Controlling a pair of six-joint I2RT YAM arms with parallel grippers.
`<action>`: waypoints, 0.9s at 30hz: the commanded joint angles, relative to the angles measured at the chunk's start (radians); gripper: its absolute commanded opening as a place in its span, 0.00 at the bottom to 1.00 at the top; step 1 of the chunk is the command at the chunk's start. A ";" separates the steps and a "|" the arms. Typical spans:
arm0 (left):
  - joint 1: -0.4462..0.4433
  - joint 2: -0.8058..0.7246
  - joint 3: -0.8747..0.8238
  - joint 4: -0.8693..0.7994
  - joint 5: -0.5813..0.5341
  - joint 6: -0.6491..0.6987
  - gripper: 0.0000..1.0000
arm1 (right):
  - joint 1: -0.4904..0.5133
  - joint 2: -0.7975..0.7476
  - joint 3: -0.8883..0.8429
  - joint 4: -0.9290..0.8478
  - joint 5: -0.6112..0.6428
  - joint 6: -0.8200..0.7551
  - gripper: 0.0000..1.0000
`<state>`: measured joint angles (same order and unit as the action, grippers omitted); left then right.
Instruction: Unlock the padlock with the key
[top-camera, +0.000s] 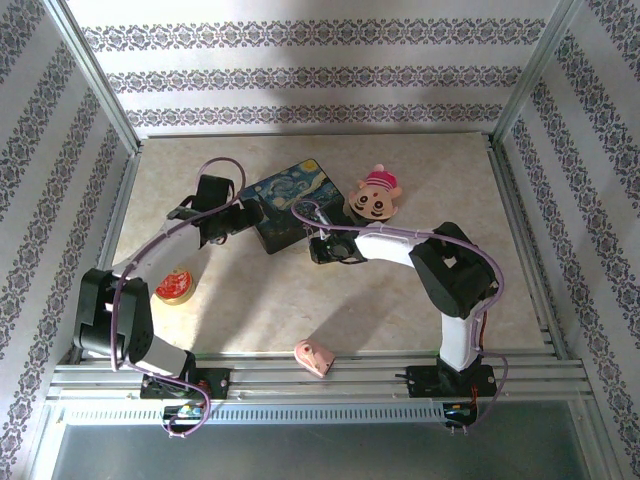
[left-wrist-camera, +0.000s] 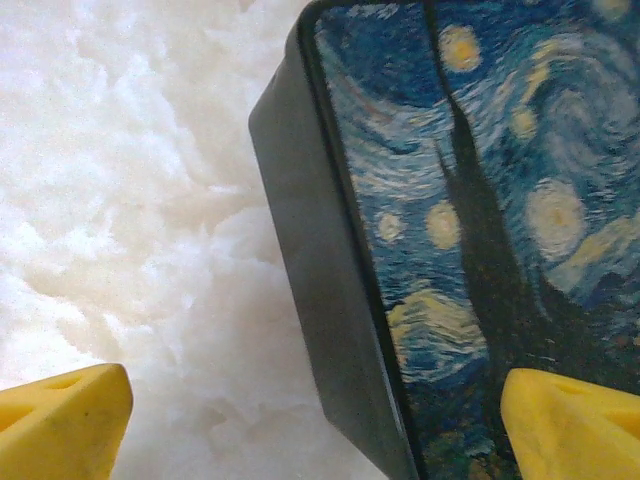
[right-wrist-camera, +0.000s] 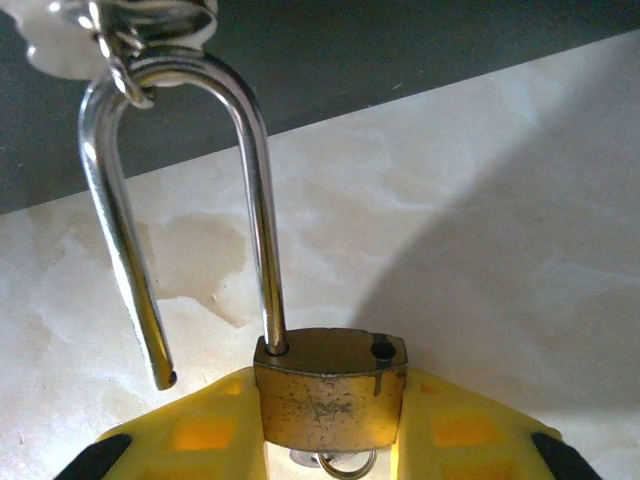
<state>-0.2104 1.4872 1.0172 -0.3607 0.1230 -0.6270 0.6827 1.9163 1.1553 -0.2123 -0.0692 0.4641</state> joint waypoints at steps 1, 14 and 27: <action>-0.046 -0.011 -0.018 -0.044 -0.034 0.014 0.97 | -0.010 -0.022 -0.024 -0.014 0.001 0.008 0.00; -0.089 0.088 -0.039 -0.011 -0.087 -0.022 0.99 | -0.011 -0.053 -0.091 0.080 -0.061 0.164 0.00; -0.088 0.124 -0.049 -0.019 -0.120 -0.048 0.99 | -0.018 -0.078 -0.116 0.133 -0.122 0.256 0.00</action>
<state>-0.2935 1.5631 0.9905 -0.3511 0.0769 -0.6521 0.6754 1.8668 1.0588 -0.0799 -0.1612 0.6777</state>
